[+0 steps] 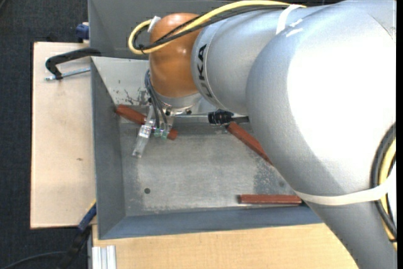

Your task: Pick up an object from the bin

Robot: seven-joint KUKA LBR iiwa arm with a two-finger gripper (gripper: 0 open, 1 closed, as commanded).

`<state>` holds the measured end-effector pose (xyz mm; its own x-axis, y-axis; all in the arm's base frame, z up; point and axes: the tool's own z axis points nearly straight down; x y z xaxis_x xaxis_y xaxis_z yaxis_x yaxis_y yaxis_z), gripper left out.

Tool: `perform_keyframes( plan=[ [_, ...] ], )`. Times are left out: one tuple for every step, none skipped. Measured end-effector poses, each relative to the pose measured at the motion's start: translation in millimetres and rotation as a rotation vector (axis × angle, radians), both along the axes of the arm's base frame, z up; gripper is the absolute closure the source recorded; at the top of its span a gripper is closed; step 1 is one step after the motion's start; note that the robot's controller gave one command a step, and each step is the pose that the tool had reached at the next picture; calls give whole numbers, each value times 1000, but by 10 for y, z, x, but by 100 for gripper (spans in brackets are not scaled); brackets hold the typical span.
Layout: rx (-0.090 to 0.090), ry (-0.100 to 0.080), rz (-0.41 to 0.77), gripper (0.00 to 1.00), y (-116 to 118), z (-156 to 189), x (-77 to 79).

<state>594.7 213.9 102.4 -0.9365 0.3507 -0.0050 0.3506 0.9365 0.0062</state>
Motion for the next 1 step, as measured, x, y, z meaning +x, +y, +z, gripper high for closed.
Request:
perform_keyframes(
  plan=[
    [-2, 2, -130, 0, 69, -302, 25]
  ],
)
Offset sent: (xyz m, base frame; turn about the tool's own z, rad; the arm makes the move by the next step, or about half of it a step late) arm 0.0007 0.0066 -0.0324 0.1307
